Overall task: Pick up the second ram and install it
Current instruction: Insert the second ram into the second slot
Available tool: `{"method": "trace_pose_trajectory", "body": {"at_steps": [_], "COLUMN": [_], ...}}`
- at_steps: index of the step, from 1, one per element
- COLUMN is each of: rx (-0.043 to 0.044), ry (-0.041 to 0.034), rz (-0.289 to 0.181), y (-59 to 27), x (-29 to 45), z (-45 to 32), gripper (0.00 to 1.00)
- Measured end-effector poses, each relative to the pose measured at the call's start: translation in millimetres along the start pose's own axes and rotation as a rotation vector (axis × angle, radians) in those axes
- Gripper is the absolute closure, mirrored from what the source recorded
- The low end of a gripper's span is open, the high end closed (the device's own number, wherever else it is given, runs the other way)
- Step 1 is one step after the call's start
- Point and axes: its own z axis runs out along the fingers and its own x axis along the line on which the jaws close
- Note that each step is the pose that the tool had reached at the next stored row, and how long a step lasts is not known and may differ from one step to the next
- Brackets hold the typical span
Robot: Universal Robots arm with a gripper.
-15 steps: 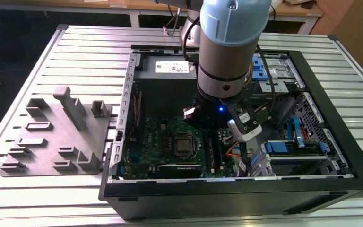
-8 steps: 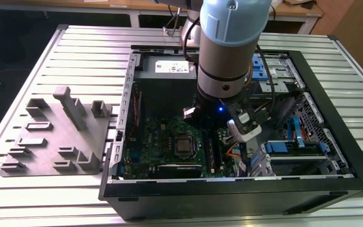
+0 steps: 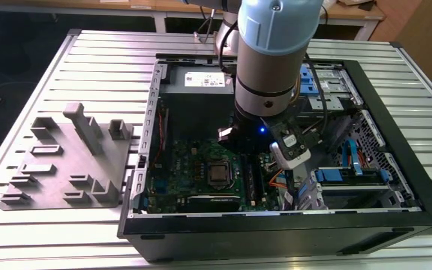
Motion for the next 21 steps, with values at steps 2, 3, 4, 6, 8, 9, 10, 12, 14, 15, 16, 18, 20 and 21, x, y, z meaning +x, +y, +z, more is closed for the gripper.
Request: {"method": "trace_pose_trajectory", "body": {"at_steps": [2, 3, 4, 6, 8, 9, 10, 12, 14, 15, 16, 18, 20, 21], "rx": [-0.0001, -0.0001, 0.0001, -0.0001, -0.0001, -0.0001, 0.0002, 0.0004, 0.0006, 0.0006, 0.0006, 0.0006, 0.0005, 0.0006], "ry": [-0.0001, 0.0, 0.0, 0.0001, 0.0001, 0.0001, 0.0001, 0.0, 0.0001, 0.0001, 0.0001, 0.0, 0.0001, 0.0001], "rz": [0.0, 0.0, 0.0, -0.001, -0.001, -0.001, -0.001, -0.001, -0.001, -0.001, -0.001, -0.001, -0.001, -0.001], "y": [0.0, 0.0, 0.0, 0.0, 0.6, 0.6, 0.7, 0.7, 0.7, 0.7, 0.7, 0.6, 0.6, 0.6], "x": [0.0, 0.0, 0.1, -0.3, -0.9, -0.9, -1.2, -1.5, -1.5, -1.5, -1.5, -1.4, -1.3, -1.2], "z": [0.4, 0.7, 0.6, 1.0, 1.1, 1.1, 1.1, 1.1, 1.1, 1.4, 1.5, 1.6, 1.6, 1.7], "gripper": [0.92, 0.92, 0.92, 0.92, 0.92, 0.92, 0.92, 0.92, 0.92, 0.92, 0.92, 0.92, 0.92, 0.92]}}
